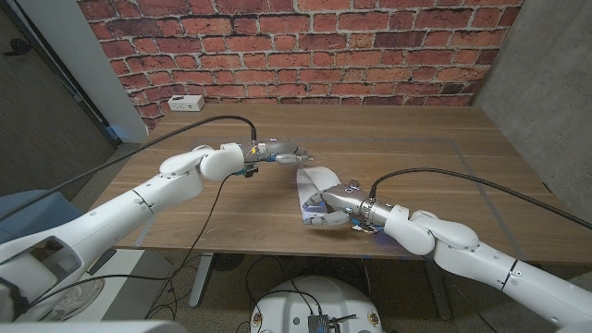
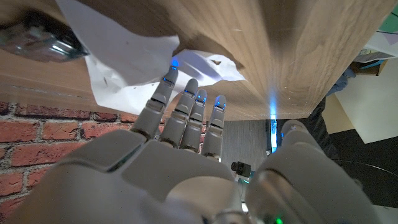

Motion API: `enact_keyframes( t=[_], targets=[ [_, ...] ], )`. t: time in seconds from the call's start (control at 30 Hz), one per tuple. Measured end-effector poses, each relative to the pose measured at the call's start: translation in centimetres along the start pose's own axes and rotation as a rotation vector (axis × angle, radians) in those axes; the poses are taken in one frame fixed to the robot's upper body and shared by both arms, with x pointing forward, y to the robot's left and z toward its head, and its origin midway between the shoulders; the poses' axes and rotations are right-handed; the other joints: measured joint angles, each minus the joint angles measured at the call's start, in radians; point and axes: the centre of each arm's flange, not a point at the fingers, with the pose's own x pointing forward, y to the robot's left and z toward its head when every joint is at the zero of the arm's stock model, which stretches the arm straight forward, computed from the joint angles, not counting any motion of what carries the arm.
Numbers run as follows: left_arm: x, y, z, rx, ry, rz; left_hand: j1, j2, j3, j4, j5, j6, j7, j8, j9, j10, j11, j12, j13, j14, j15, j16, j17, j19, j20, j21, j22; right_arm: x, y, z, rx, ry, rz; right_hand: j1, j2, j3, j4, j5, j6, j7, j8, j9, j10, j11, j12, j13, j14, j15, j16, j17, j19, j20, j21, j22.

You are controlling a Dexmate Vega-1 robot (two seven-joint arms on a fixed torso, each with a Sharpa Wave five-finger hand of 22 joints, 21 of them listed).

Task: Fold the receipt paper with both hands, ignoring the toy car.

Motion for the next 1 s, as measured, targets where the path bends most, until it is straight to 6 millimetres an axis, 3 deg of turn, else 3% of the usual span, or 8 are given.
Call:
enact_keyframes(
  t=[0.03, 0.2, 0.23, 0.4, 0.67, 0.8, 0.9, 1.0],
  targets=[
    [0.0, 0.0, 0.0, -0.001, 0.002, -0.003, 0.000, 0.000, 0.000, 0.000, 0.000, 0.000, 0.000, 0.000, 0.000, 0.002, 0.002, -0.001, 0.000, 0.004, -0.001, 0.000, 0.000, 0.000, 0.000, 0.000, 0.000, 0.0, -0.1, 0.0, 0.000, 0.000, -0.001, 0.003, -0.002, 0.001, -0.003, 0.006, -0.011, 0.000, 0.000, 0.000, -0.008, -0.001, 0.000, 0.000, 0.000, 0.000, 0.000, 0.000, 0.000, 0.000, 0.000, -0.001],
    [0.0, -0.1, -0.2, -0.008, 0.011, -0.011, -0.005, -0.005, 0.000, 0.000, 0.000, 0.000, 0.000, 0.000, 0.000, -0.002, 0.008, -0.008, -0.004, 0.009, 0.002, 0.000, 0.000, 0.011, 0.000, 0.000, 0.000, -0.5, -1.5, 0.0, 0.042, -0.001, -0.064, 0.193, 0.072, 0.075, -0.103, 0.049, -0.026, 0.002, 0.020, 0.004, -0.012, 0.000, 0.012, 0.000, -0.001, -0.009, 0.003, -0.005, -0.001, 0.001, 0.000, -0.002],
    [-0.1, -0.1, -0.4, -0.017, 0.012, -0.005, -0.005, -0.005, 0.000, 0.000, 0.000, 0.000, 0.000, 0.000, 0.000, -0.002, 0.009, -0.009, -0.004, 0.009, 0.002, 0.000, 0.000, 0.011, 0.000, 0.000, 0.000, -0.7, -1.9, 0.1, 0.054, -0.005, -0.079, 0.216, 0.084, 0.086, -0.114, 0.053, -0.024, 0.004, 0.021, 0.003, 0.001, 0.001, 0.015, 0.000, 0.004, -0.014, 0.008, -0.004, 0.004, -0.005, 0.000, -0.002],
    [-0.7, 0.0, -0.8, -0.059, 0.003, 0.053, -0.005, -0.005, 0.000, 0.000, -0.003, 0.048, 0.010, 0.017, 0.000, -0.004, 0.015, -0.010, 0.002, 0.044, 0.014, 0.004, 0.005, 0.036, 0.015, 0.014, 0.000, -1.4, -2.9, 0.5, 0.094, -0.025, -0.132, 0.251, 0.112, 0.098, -0.130, 0.053, 0.018, 0.015, 0.034, 0.002, 0.038, 0.005, 0.022, 0.000, 0.033, -0.025, 0.021, 0.003, 0.023, -0.023, 0.007, -0.002],
    [-2.5, 0.0, -1.8, -0.156, 0.003, 0.198, -0.005, -0.005, 0.000, 0.000, -0.003, 0.151, 0.054, 0.041, 0.002, 0.086, 0.017, 0.032, 0.029, 0.159, 0.007, 0.030, 0.005, 0.107, 0.013, 0.044, 0.000, -2.5, -3.7, 1.0, 0.123, -0.048, -0.214, 0.353, 0.166, 0.127, -0.170, 0.043, 0.080, 0.025, 0.038, 0.002, 0.147, 0.012, 0.043, 0.005, 0.143, -0.063, 0.089, 0.029, 0.080, -0.055, 0.028, 0.001],
    [-4.0, 0.1, -2.6, -0.227, 0.020, 0.322, -0.005, -0.005, 0.006, -0.006, -0.007, 0.156, 0.058, 0.041, 0.002, 0.021, 0.015, 0.013, 0.041, 0.163, 0.011, 0.025, 0.005, 0.130, 0.023, 0.054, 0.000, -3.1, -4.0, 1.2, 0.116, -0.047, -0.276, 0.389, 0.171, 0.125, -0.179, 0.037, 0.089, 0.020, 0.038, 0.002, 0.162, 0.007, 0.043, 0.005, 0.175, -0.070, 0.114, 0.048, 0.084, -0.060, 0.028, 0.001],
    [-5.0, 0.4, -3.1, -0.268, 0.043, 0.410, -0.005, -0.005, 0.014, -0.015, -0.011, 0.140, 0.036, 0.027, 0.002, -0.059, 0.012, -0.016, 0.050, 0.128, 0.024, 0.002, 0.005, 0.130, 0.023, 0.054, 0.000, -3.5, -3.9, 1.4, 0.098, -0.040, -0.321, 0.429, 0.153, 0.115, -0.183, 0.030, 0.082, 0.013, 0.031, 0.002, 0.145, -0.010, 0.033, 0.009, 0.135, -0.070, 0.116, 0.072, 0.053, -0.076, 0.022, 0.001],
    [-5.8, -0.1, -3.1, -0.288, 0.054, 0.415, -0.001, -0.001, 0.024, -0.024, -0.011, 0.108, 0.012, 0.010, 0.002, -0.135, 0.011, -0.044, 0.054, 0.089, 0.034, -0.018, 0.005, 0.130, 0.024, 0.054, 0.000, -3.8, -4.2, 1.3, 0.043, -0.026, -0.367, 0.454, 0.133, 0.092, -0.172, 0.030, 0.022, -0.010, 0.012, 0.004, 0.060, -0.026, 0.010, 0.014, 0.038, -0.055, 0.091, 0.092, -0.009, -0.076, 0.002, 0.001]
  ],
)
